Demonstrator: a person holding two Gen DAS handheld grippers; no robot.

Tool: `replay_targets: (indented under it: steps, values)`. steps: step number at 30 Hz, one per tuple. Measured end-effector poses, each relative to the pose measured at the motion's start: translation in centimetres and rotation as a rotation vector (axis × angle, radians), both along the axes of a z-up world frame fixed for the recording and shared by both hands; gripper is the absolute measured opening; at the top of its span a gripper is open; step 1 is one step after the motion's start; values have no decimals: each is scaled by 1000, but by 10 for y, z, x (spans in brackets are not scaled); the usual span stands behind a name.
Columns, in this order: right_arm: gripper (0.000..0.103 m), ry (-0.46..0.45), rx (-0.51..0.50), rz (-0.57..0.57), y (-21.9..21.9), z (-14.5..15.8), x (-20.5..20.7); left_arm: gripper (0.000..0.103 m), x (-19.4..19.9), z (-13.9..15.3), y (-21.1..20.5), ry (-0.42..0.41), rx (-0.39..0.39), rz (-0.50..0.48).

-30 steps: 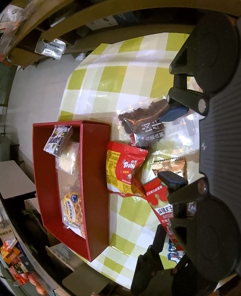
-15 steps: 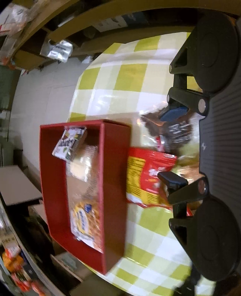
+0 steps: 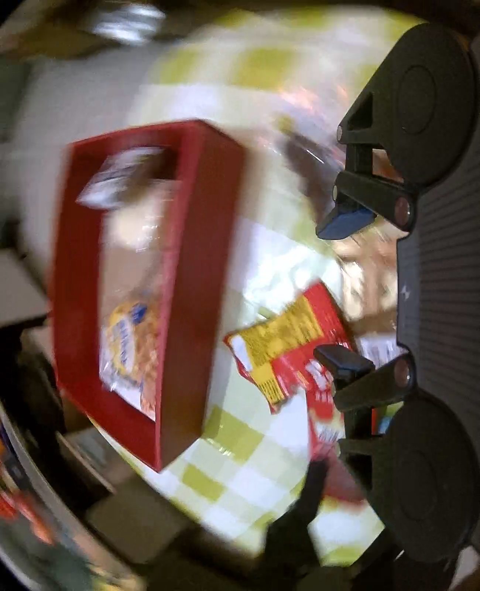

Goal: Organize snacks

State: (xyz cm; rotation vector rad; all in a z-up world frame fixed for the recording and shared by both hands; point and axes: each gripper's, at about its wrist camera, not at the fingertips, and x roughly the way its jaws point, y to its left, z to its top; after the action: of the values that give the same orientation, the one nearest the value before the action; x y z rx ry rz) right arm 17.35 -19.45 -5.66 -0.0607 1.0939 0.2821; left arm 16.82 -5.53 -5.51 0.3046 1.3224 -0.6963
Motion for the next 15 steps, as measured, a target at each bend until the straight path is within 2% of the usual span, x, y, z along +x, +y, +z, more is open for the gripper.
replay_targets:
  steps: [5,7,9,11,15]
  values:
    - [74,40,-86,155,37,-7,33,86,2,2,8,11,-9,4]
    - [77,61,-54,173,46,-9,43,86,3,2,14,10,-18,-12]
    - [79,90,-17,174,50,-11,49,87,3,6,20,0,-21,-19]
    - [79,77,-2,168,50,-9,48,88,2,8,24,-10,-21,-30]
    - [79,126,48,48,46,-13,46,88,7,7,35,-6,-17,-9]
